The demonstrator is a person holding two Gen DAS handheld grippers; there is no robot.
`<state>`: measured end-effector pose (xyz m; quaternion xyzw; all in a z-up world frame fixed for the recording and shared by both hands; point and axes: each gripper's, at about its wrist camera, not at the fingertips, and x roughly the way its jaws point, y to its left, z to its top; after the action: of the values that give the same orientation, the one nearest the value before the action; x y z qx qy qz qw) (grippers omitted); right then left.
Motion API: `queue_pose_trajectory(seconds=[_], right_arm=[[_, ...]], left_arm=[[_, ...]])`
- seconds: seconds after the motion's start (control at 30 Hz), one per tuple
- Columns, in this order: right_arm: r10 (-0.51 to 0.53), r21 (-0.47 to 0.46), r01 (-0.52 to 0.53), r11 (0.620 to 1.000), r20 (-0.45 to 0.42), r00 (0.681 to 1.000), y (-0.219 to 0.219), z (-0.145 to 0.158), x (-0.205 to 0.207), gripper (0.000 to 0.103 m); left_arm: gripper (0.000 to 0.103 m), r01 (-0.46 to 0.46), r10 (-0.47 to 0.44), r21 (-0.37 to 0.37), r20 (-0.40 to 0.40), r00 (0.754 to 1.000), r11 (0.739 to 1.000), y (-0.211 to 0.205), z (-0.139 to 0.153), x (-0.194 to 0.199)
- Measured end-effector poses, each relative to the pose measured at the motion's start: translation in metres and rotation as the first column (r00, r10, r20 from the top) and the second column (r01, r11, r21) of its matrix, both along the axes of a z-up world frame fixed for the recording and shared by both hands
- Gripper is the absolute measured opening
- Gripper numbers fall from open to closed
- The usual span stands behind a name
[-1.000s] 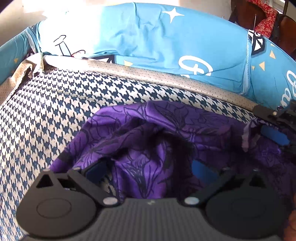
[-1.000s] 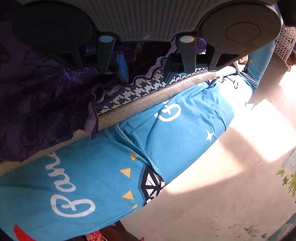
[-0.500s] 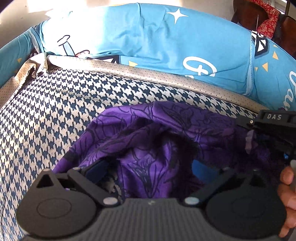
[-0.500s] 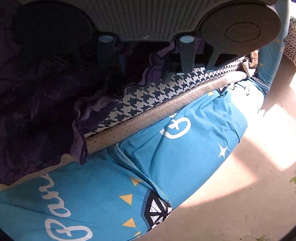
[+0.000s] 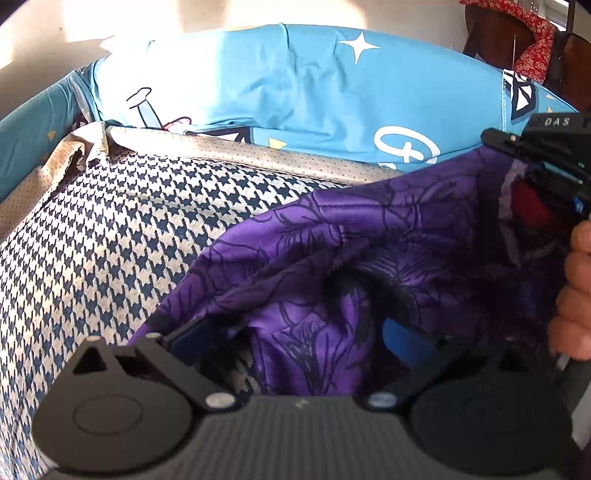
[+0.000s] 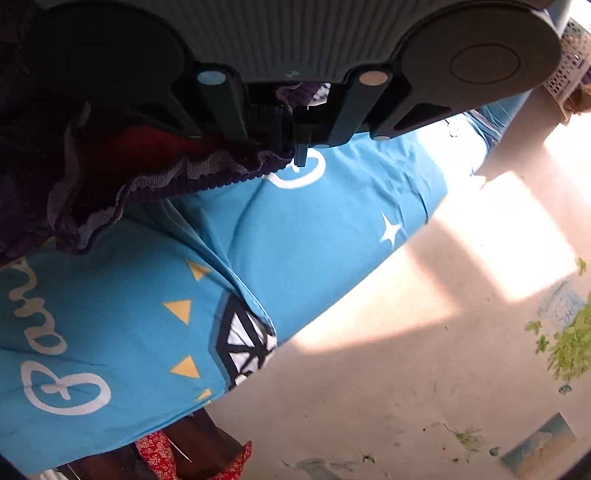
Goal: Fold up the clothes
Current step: 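Lift the collar and pull it toward the blue cushion with the right tool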
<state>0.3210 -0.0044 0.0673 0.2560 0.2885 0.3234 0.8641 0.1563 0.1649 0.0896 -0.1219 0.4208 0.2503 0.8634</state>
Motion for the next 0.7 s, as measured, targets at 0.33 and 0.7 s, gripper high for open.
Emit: queue_pose_trajectory(seconds=[0.33, 0.7], right_arm=[[-0.034, -0.027, 0.035, 0.999, 0.028, 0.999, 0.017, -0.006, 0.026, 0.054], [0.085, -0.241, -0.064, 0.969, 0.08, 0.993, -0.012, 0.012, 0.028, 0.062]], left_arm=[[0.103, 0.045, -0.043, 0.07, -0.033, 0.999, 0.997, -0.015, -0.011, 0.007], [0.103, 0.085, -0.082, 0.1, -0.025, 0.996, 0.991, -0.023, -0.009, 0.009]])
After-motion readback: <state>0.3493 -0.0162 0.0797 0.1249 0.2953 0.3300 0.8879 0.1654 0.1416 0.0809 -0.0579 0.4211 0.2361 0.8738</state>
